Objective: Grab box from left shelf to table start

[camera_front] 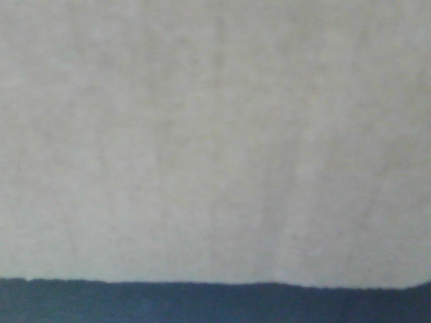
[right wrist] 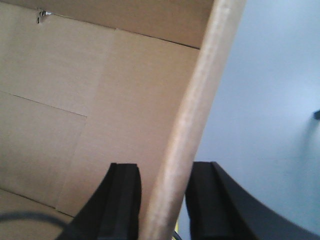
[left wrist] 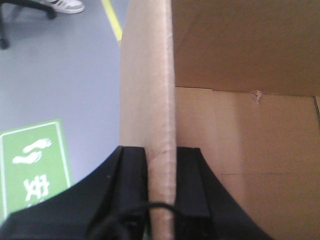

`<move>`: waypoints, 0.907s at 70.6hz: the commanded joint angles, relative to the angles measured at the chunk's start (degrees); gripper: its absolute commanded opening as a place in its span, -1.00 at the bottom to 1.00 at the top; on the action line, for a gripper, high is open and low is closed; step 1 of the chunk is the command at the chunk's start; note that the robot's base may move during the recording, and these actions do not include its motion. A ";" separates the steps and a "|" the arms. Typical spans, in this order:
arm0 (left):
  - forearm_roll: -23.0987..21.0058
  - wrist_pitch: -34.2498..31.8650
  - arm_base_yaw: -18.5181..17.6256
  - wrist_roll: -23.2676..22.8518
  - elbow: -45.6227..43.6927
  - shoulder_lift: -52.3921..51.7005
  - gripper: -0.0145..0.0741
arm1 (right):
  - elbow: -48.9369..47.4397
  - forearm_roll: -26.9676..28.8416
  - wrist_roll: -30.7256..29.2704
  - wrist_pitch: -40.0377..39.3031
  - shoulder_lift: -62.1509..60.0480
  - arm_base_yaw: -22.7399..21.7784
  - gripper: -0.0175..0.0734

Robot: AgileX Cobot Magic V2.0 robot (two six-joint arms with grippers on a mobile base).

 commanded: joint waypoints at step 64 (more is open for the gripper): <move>-15.03 -10.90 -1.10 -1.41 -2.56 -0.09 -0.89 | -1.63 6.76 -1.73 -6.90 0.66 0.46 -0.49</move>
